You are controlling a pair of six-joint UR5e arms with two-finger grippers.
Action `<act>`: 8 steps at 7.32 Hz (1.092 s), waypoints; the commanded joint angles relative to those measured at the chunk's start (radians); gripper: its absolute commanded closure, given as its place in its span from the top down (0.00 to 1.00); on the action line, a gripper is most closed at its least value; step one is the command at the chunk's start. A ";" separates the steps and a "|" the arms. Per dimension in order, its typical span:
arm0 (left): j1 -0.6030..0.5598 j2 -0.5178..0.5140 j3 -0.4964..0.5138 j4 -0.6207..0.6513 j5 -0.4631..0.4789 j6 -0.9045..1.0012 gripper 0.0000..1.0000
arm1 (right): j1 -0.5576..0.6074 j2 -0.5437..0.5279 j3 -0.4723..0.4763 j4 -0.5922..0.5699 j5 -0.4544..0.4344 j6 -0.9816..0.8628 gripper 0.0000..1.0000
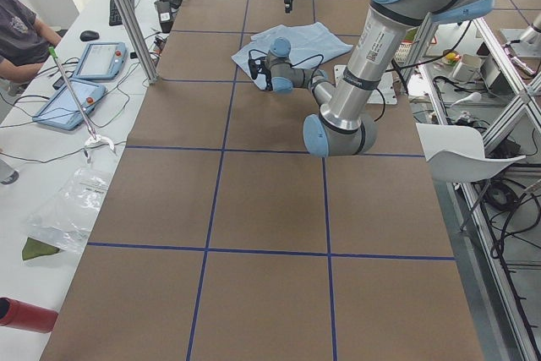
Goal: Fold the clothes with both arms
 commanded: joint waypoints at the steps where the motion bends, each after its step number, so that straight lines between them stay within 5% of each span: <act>1: 0.002 0.000 0.003 0.001 0.000 0.000 0.83 | 0.002 0.000 -0.001 0.000 0.000 0.000 1.00; 4: 0.000 -0.003 0.002 0.000 -0.003 0.000 0.46 | 0.002 -0.002 -0.002 0.000 -0.001 0.000 1.00; 6: 0.000 -0.001 -0.004 0.001 -0.005 0.000 0.09 | 0.002 -0.005 -0.002 0.000 0.000 0.000 1.00; 8: -0.006 0.002 -0.011 0.000 -0.008 0.000 0.00 | 0.006 -0.006 0.001 0.000 0.000 0.000 1.00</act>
